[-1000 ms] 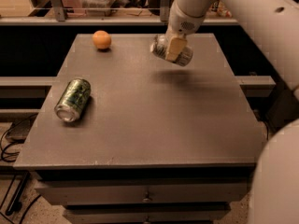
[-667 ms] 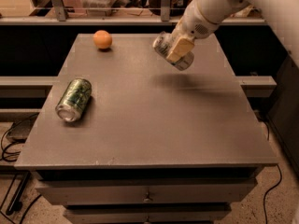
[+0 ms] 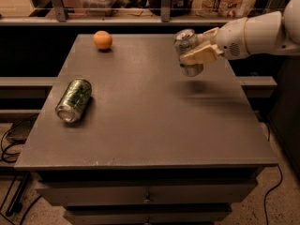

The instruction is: Place 7up can upright

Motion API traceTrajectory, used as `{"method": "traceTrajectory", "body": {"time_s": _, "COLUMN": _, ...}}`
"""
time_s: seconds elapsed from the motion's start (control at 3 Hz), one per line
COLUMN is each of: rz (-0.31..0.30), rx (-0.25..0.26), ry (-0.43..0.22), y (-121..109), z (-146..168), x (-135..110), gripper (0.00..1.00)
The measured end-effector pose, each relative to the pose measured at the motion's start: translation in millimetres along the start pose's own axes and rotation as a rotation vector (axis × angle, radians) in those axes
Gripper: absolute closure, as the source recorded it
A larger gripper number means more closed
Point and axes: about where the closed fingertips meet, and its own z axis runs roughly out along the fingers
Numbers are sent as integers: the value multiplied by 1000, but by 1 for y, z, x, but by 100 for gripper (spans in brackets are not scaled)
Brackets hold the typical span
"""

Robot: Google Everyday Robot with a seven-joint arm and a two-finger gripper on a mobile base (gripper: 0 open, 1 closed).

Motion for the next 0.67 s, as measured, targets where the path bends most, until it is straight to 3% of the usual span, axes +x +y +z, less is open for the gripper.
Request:
{"method": "traceTrajectory", "body": {"time_s": 0.33, "rz": 95, "rx": 80, "ry": -155, "y": -4, "z": -16, "x": 15, "gripper": 98}}
{"method": "traceTrajectory", "body": {"time_s": 0.67, "rz": 108, "rx": 122, "ry": -226, "y": -4, "z": -21, "x": 20, "gripper": 76}}
